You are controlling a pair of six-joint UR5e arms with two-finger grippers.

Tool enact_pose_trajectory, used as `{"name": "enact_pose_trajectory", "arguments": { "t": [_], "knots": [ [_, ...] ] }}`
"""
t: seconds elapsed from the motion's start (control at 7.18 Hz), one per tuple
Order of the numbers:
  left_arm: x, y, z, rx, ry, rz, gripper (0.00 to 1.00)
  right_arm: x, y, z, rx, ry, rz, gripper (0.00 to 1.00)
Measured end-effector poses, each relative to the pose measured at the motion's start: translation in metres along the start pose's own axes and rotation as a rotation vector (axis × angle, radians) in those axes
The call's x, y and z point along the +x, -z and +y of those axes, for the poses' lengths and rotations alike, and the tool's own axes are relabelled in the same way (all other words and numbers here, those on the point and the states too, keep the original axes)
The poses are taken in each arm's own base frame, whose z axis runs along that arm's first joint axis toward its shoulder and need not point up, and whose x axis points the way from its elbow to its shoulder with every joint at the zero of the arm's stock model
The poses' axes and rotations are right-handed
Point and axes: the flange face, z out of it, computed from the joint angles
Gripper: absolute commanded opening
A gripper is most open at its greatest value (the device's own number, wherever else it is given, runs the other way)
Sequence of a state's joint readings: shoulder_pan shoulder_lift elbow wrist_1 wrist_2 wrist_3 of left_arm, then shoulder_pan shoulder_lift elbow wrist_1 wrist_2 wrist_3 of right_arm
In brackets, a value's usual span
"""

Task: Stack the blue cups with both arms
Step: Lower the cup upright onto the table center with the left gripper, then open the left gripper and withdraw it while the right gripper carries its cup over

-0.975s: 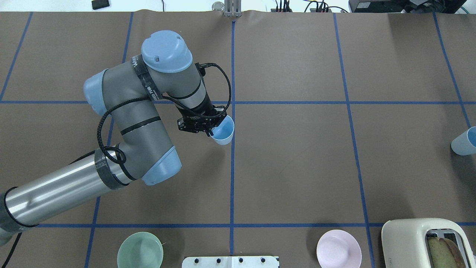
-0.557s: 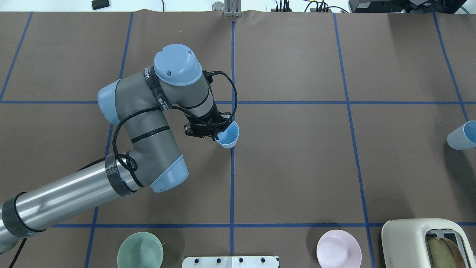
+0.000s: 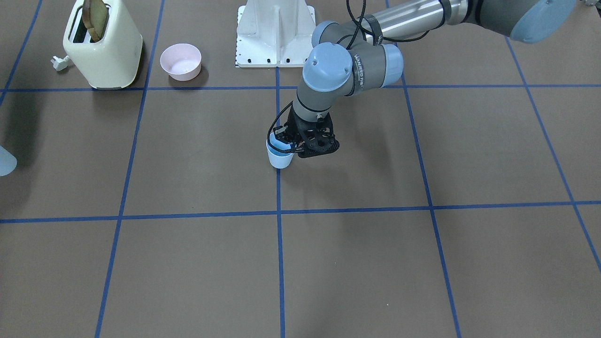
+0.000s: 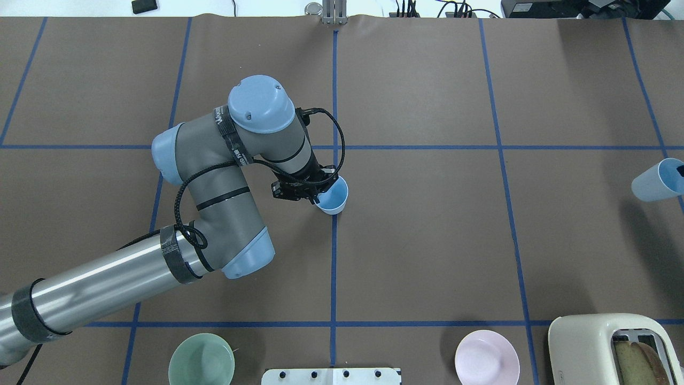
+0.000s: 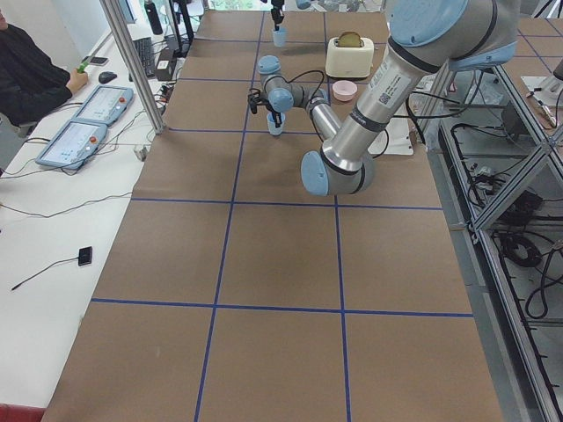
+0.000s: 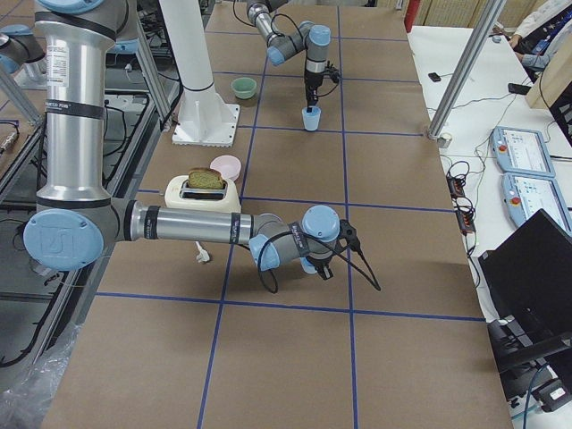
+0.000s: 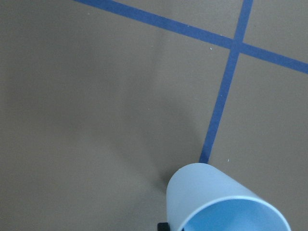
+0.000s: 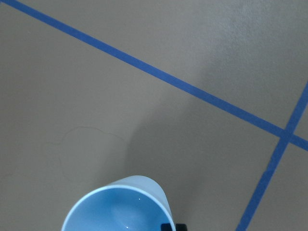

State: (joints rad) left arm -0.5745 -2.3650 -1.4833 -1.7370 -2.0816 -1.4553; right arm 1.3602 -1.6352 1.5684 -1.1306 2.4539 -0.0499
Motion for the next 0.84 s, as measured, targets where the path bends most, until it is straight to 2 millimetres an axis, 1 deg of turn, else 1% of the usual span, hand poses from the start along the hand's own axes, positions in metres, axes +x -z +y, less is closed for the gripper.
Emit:
{"name": "enact_pose_trajectory", "arguments": {
  "t": [0.14,0.28,0.42,0.7,0.84],
  "knots": [
    [0.0,-0.002,0.0,0.001,-0.001,0.0,0.48,-0.008,0.013,-0.018,0.002,-0.015,-0.006,0.0],
    [0.0,-0.003,0.0,0.002,-0.004,0.004,0.69,-0.022,0.03,-0.034,-0.002,-0.03,-0.007,0.0],
    [0.001,-0.002,0.0,0.003,-0.009,0.013,0.9,-0.037,0.045,-0.046,-0.006,-0.041,-0.007,0.0],
    [0.003,0.003,0.001,0.007,-0.02,0.034,0.93,-0.056,0.062,-0.067,-0.011,-0.049,-0.007,0.0],
    [0.003,0.011,-0.001,0.013,-0.024,0.046,0.94,-0.066,0.069,-0.084,-0.013,-0.055,-0.008,0.0]
  ]
}}
